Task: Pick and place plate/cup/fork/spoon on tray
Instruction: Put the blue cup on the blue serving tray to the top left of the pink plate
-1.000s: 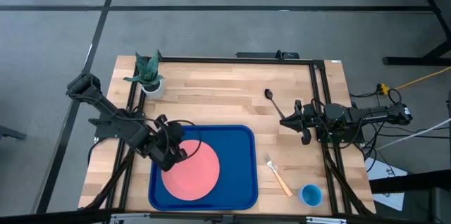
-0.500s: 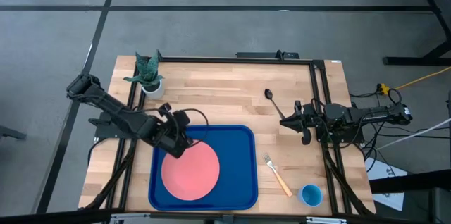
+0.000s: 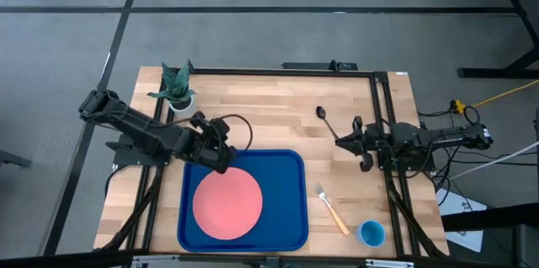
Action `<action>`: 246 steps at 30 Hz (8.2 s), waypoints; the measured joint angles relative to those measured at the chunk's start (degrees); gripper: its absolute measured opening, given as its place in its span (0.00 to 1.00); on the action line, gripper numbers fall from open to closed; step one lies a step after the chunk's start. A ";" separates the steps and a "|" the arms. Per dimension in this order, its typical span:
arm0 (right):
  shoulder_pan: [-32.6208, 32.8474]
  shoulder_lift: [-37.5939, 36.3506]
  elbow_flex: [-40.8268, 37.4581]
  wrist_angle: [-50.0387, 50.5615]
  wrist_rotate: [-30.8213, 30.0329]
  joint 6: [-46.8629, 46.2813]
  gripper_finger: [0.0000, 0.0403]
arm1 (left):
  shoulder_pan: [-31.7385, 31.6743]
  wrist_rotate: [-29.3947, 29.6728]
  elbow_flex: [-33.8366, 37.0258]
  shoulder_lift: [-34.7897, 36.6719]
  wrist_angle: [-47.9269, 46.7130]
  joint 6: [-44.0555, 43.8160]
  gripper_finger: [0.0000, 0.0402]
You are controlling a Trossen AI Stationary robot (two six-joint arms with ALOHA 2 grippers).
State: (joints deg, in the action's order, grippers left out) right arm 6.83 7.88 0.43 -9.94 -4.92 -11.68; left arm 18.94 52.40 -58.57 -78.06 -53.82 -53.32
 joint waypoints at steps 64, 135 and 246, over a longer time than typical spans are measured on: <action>30.29 50.06 52.48 42.64 31.63 -17.81 0.11 | -7.78 0.42 0.00 0.02 3.91 5.49 0.00; 33.69 51.72 52.48 41.24 1.83 -30.56 0.13 | -7.76 -8.64 0.00 0.02 4.22 5.92 0.00; 34.14 58.82 52.48 33.23 -12.06 -12.25 0.70 | -7.78 -8.61 -0.02 0.00 4.64 5.92 0.00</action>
State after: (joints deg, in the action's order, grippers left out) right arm 40.97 66.70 52.90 23.29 -16.98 -23.92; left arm 11.16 43.79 -58.59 -78.06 -49.19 -47.40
